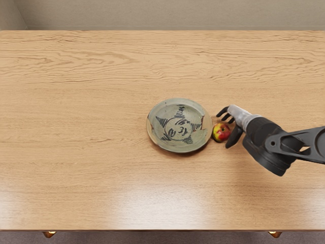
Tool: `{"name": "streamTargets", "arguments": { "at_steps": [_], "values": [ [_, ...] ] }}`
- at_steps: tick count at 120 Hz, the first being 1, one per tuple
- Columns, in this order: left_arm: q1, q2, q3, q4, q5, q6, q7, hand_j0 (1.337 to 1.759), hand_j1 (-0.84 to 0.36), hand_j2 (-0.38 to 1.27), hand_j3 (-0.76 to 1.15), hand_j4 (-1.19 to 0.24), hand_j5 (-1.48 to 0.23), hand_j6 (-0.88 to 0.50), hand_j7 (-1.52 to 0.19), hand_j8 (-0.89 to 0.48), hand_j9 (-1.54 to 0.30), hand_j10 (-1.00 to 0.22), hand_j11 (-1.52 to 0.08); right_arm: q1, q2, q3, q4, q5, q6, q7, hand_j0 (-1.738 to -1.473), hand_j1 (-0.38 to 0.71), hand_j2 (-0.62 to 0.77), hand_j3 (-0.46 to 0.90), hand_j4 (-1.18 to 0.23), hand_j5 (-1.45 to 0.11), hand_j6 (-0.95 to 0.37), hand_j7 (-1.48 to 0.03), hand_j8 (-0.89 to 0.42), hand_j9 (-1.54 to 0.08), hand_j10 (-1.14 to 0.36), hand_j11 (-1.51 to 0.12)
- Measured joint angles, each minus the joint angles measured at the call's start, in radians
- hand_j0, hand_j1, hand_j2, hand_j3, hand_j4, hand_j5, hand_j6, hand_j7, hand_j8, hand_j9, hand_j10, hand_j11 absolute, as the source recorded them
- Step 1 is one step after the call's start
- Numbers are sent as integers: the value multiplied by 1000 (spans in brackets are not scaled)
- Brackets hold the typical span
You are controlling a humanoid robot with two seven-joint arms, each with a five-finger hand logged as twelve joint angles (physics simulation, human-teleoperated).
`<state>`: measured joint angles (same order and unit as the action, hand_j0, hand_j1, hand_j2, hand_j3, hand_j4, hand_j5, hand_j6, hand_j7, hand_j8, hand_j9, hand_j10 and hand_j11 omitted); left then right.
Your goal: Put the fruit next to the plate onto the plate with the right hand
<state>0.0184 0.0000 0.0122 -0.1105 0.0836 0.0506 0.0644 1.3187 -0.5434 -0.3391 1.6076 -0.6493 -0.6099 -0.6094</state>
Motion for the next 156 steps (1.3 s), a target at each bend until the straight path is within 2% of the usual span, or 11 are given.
{"name": "streamTargets", "arguments": {
  "at_steps": [56,84,88,91,100,116,123,126,128,142,156],
  "values": [
    [0,0,0,0,0,0,0,1658,58,49,0,-243,-316,-244,-316,-243,-316,-243,-316,-4,20,1,-8,-4,-1,-1,-1658,104,-74,0,-379,-491,-379,-492,-382,-492,-375,-498],
    [0,0,0,0,-1,0,0,1658,58,49,0,-243,-316,-243,-316,-243,-316,-243,-316,-22,27,8,-44,-30,3,4,-1657,124,-86,0,-407,-512,-401,-521,-390,-654,-419,-634],
    [0,0,0,0,-1,0,0,1658,58,49,0,-243,-316,-243,-316,-243,-316,-243,-316,-25,28,9,-47,-35,4,5,-1657,133,-84,0,-414,-523,-409,-531,-452,-573,-416,-670],
    [0,0,0,0,-1,0,0,1658,58,49,0,-243,-316,-243,-316,-243,-316,-243,-316,-26,28,9,-49,-36,4,5,-1657,140,-83,0,-422,-526,-414,-538,-427,-654,-432,-653],
    [0,0,0,0,-1,0,0,1658,58,49,0,-243,-316,-243,-316,-243,-316,-243,-316,-28,32,10,-55,-39,3,5,-1657,157,-94,0,-437,-538,-426,-554,-412,-705,-416,-713],
    [0,0,0,0,-1,0,0,1658,58,49,0,-243,-316,-243,-316,-243,-316,-243,-316,-31,45,9,-64,-34,-2,-2,-1656,183,-136,0,-457,-546,-436,-567,-255,-960,-267,-989],
    [0,0,0,0,0,0,0,1658,58,49,0,-243,-316,-244,-316,-243,-316,-243,-316,-31,52,9,-66,-29,-6,-7,-1654,192,-136,0,-476,-544,-339,-718,-171,-1089,-234,-1053],
    [0,0,0,0,0,0,0,1658,58,49,0,-243,-316,-244,-316,-243,-316,-243,-316,-31,54,9,-67,-27,-7,-7,-1653,200,-132,0,-484,-551,-329,-725,-194,-1068,-197,-1119],
    [0,0,0,0,0,0,0,1658,58,49,0,-243,-316,-244,-316,-243,-316,-243,-316,-31,55,9,-67,-26,-7,-8,-1652,204,-130,0,-490,-556,-313,-753,-165,-1110,-209,-1079],
    [0,0,0,0,0,0,0,1658,58,49,0,-243,-316,-244,-316,-244,-316,-243,-316,-29,58,9,-69,-21,-8,-9,-1650,223,-76,0,-528,-604,-320,-738,-180,-1080,-192,-1112],
    [0,0,0,0,0,0,0,1658,58,49,0,-243,-316,-244,-316,-244,-316,-243,-316,-26,56,11,-73,-17,-5,-6,-1652,250,2,0,-572,-683,-427,-740,-269,-977,-286,-980]
  ]
}}
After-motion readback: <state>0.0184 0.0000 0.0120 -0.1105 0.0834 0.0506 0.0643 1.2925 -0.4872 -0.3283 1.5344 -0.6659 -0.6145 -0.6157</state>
